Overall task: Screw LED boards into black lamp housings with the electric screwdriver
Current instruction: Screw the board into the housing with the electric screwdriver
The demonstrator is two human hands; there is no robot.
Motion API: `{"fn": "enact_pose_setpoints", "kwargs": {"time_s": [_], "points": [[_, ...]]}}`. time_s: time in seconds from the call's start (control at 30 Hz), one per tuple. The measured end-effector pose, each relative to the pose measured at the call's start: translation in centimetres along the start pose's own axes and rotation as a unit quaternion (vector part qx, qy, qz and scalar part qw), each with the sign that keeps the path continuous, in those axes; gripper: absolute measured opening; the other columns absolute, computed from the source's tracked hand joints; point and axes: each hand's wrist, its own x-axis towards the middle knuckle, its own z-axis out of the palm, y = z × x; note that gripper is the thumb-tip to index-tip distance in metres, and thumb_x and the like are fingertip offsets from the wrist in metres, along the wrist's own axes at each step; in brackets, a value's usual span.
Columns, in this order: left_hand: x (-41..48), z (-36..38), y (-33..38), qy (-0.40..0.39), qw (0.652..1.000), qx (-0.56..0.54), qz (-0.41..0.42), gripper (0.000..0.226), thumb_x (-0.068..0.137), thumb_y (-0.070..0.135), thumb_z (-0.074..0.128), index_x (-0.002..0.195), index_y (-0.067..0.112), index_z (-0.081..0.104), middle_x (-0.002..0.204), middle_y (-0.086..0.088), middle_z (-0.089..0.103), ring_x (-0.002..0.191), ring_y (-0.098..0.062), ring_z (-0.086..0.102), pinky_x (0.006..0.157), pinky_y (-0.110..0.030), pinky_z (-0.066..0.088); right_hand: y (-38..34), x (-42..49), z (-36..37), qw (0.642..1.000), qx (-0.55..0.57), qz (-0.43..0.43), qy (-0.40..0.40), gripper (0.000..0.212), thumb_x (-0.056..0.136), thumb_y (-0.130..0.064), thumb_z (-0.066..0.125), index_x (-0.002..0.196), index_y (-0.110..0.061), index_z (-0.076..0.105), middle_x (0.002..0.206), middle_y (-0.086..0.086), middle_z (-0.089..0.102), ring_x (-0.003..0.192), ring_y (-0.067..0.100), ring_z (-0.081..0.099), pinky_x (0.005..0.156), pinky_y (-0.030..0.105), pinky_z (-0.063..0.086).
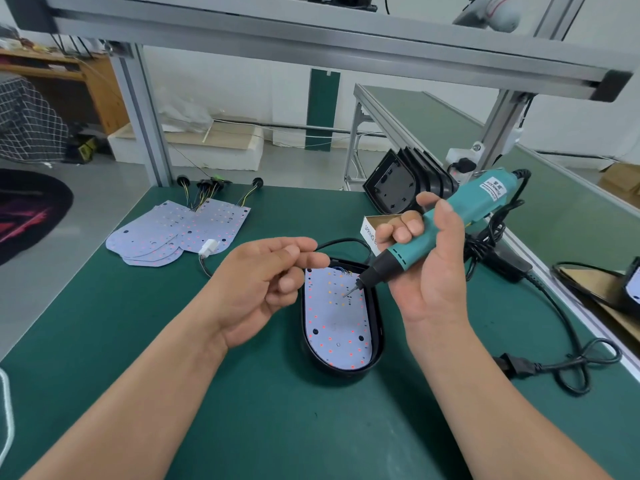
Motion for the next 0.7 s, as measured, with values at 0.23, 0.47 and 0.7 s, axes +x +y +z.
{"fn": "enact_pose_setpoints", "kwargs": {"time_s": [0.23, 0.47, 0.7], "points": [[-1.0, 1.0, -0.6, -0.086, 0.993, 0.076, -0.006, 0.009, 0.107, 0.016, 0.059, 0.104, 0.009, 0.062, 0.099, -0.018, 0.075, 0.047, -0.008, 0.034, 0.044, -0.018, 0.027, -0.8, -0.2, 0.9, 0.999, 0.040, -0.014, -0.006, 0.015, 0.104, -0.031, 0.060, 0.106, -0.016, 0.061, 0.072, -0.003, 0.045, 0.064, 0.013, 0.047, 0.077, 0.032, 0.054], [-1.2, 1.7, -1.0, -0.076, 0.995, 0.059, -0.004, 0.009, 0.089, 0.015, 0.078, 0.098, 0.014, 0.082, 0.092, -0.011, 0.072, 0.047, -0.007, 0.035, 0.045, -0.018, 0.031, -1.7, -0.4, 1.7, 0.996, 0.089, -0.028, -0.009, 0.015, 0.105, -0.031, 0.058, 0.106, -0.016, 0.061, 0.073, -0.004, 0.045, 0.063, 0.012, 0.047, 0.078, 0.031, 0.054], [-1.3, 1.9, -1.3, -0.088, 0.994, 0.057, -0.031, 0.014, 0.086, 0.009, 0.077, 0.098, 0.014, 0.082, 0.108, -0.023, 0.078, 0.044, -0.005, 0.035, 0.043, -0.016, 0.031, -1.6, -0.5, 1.7, 0.997, 0.064, -0.041, -0.019, 0.014, 0.106, -0.030, 0.057, 0.105, -0.017, 0.063, 0.073, -0.004, 0.046, 0.064, 0.012, 0.047, 0.081, 0.032, 0.054]]}}
